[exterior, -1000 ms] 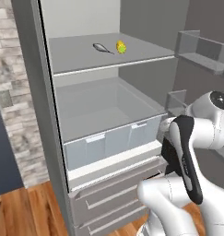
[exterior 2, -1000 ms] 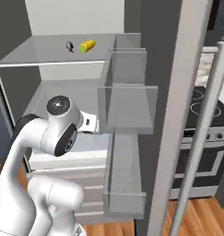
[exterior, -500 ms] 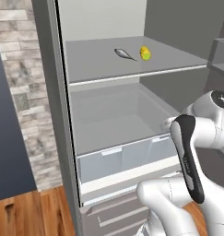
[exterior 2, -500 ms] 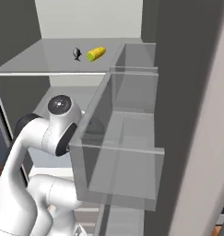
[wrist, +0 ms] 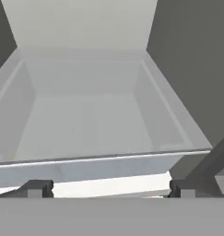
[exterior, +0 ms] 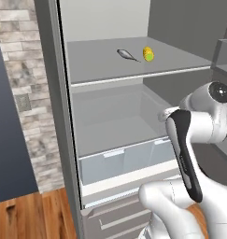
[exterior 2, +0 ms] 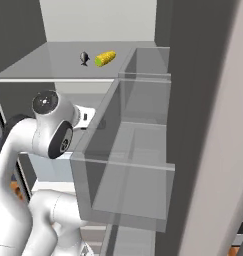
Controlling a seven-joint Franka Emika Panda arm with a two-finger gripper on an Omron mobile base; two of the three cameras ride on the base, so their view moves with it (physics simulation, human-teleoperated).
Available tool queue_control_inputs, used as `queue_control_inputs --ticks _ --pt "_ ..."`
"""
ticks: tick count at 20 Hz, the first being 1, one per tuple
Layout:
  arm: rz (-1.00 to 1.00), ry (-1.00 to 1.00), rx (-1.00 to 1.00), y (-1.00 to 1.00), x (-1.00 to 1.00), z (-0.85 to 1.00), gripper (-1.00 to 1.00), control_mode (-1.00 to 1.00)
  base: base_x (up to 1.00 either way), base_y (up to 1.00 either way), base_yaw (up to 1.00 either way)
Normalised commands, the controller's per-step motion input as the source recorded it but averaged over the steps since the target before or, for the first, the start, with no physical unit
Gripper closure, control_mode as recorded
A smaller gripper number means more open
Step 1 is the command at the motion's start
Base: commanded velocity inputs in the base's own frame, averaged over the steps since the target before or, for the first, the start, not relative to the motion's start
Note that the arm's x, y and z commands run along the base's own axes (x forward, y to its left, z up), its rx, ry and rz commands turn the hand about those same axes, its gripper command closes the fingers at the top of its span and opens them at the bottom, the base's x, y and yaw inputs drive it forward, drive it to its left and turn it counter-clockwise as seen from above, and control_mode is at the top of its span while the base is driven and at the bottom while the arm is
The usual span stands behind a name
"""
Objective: Place one corn and one fish in each tupperware on the nearby counter, to pack two identical lunches.
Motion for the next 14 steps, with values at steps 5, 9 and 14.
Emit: queue_control_inputs --ticks 5,9,14 --pt "-0.11 -0.11 0.0 0.06 0.06 1.0 -1.0 -1.0 0.0 0.0 0.0" --pt "-0.12 -0.27 0.01 0.01 0.0 1.0 -1.0 -1.0 0.0 0.0 0.0" --pt "-0.08 -0.17 0.14 0.13 0.0 1.0 -1.0 -1.0 0.0 0.0 0.0"
